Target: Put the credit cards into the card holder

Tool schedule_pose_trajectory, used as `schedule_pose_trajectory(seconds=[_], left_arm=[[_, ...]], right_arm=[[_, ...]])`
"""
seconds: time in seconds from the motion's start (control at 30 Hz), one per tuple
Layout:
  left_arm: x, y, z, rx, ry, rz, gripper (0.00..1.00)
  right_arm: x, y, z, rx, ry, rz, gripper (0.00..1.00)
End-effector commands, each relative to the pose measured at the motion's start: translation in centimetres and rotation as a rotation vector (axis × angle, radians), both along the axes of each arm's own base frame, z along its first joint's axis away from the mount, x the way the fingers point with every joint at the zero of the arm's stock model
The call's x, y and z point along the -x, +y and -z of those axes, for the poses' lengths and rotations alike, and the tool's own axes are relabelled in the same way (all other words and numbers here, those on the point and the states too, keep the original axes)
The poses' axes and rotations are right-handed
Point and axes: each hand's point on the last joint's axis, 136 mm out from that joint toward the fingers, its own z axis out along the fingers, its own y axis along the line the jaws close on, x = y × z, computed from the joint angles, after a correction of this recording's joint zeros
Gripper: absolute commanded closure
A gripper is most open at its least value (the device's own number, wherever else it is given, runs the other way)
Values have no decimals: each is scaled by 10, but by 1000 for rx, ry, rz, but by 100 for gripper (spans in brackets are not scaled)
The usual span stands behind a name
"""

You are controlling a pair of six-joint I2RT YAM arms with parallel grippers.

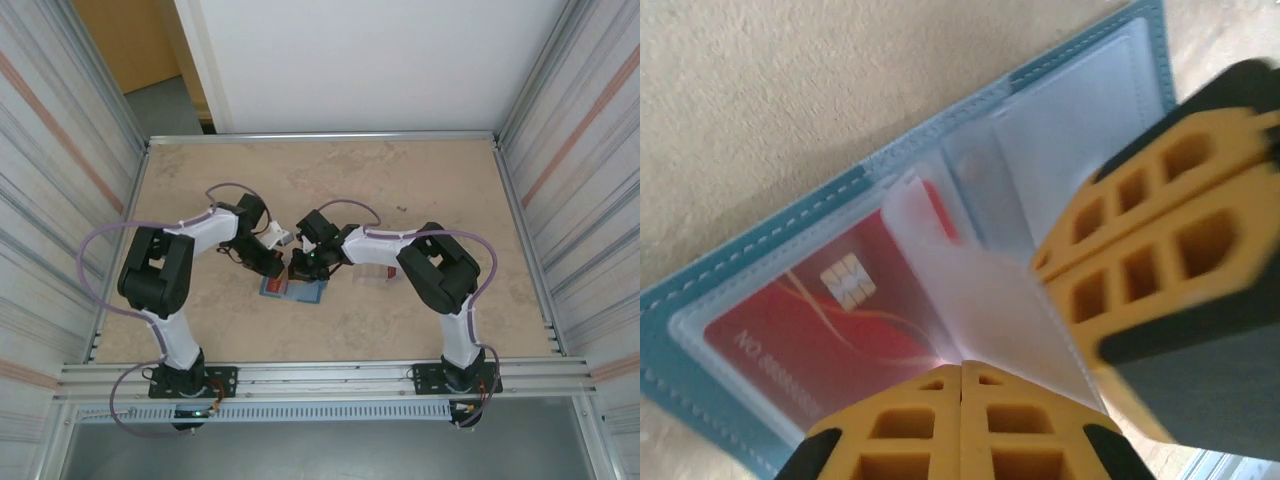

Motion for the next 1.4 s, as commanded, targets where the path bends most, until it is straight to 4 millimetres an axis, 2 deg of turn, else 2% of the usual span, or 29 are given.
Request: schedule_pose_trajectory(seconds=[0.0, 0.23, 0.53, 0.7, 0.83, 0.97, 1.1, 1.37], left_arm=[[-7, 11, -22, 16, -95, -18, 97], [-20, 36, -43, -15, -246, -45, 96], [-20, 36, -49, 12, -259, -51, 96], [-20, 37, -50, 10, -271, -45, 97], [-24, 34, -60, 31, -307, -31, 99], [-38, 36, -79, 15, -373, -64, 99], [-49, 33, -98, 17, -407, -79, 100], [-66, -7, -146, 55, -508, 12, 100]], right_arm=[[-1, 12, -3, -21, 2, -33, 93], [-6, 25, 0, -23, 12, -57, 91], [-9, 30, 18, -1, 50, -63, 90], [-11, 31, 7, -5, 31, -68, 89], [-13, 27, -18, -11, -15, -71, 87], [-17, 10, -46, 4, -97, -56, 82], [-19, -21, -67, 77, -145, -22, 76], [-18, -91, -104, 208, -246, 62, 63]])
